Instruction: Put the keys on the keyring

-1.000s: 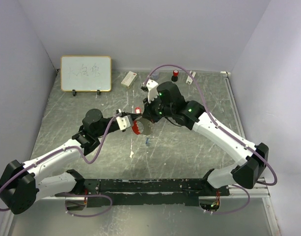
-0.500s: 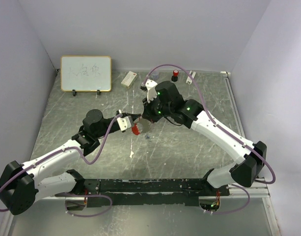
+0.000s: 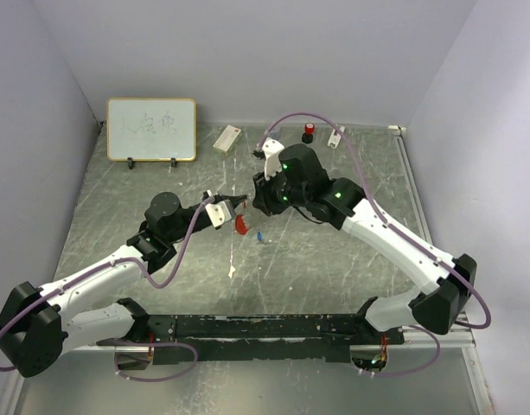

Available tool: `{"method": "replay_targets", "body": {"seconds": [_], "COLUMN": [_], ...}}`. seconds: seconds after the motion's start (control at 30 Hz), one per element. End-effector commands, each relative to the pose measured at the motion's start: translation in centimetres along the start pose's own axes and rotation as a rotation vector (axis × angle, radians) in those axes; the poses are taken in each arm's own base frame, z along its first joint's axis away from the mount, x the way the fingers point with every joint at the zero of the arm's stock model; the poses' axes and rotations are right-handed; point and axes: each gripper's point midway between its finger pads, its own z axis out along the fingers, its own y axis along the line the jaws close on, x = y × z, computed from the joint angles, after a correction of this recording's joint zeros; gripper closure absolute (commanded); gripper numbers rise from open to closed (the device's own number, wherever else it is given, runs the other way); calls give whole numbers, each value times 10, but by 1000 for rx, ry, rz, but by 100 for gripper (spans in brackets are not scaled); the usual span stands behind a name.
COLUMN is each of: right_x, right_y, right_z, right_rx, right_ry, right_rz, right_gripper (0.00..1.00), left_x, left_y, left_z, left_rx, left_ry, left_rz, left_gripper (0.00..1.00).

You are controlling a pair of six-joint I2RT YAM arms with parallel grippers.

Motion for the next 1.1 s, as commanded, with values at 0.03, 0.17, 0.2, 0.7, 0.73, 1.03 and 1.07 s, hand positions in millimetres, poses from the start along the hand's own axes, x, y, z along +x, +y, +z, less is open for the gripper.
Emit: {"method": "replay_targets", "body": {"seconds": [0.03, 0.17, 0.2, 0.7, 0.73, 1.03, 1.07], "right_x": [-28, -39, -40, -20, -18, -15, -15], "right_y": [-4, -4, -5, -4, -3, 7, 9], "right_z": [-28, -42, -46, -59, -57, -51, -50], "right_rx": [38, 43, 45, 6, -2, -70, -83], "right_ry": [-159, -263, -290, -703, -706, -774, -775], "right_rz": [-18, -38, -43, -247, -260, -362, -368], "right_gripper": [66, 63, 63, 67, 67, 60, 60], "left_x": [-32, -35, -35, -59, -62, -76, -77], "left_y": [25, 27, 27, 18, 17, 7, 6], "left_z": [5, 5, 5, 6, 5, 3, 3], "left_rx": [-86, -91, -91, -10, -1, 84, 90], "left_ry": [-81, -90, -93, -155, -161, -184, -188], "left_rz": [30, 27, 26, 42, 43, 55, 55], "left_gripper": [93, 93, 93, 93, 93, 93, 93]}}
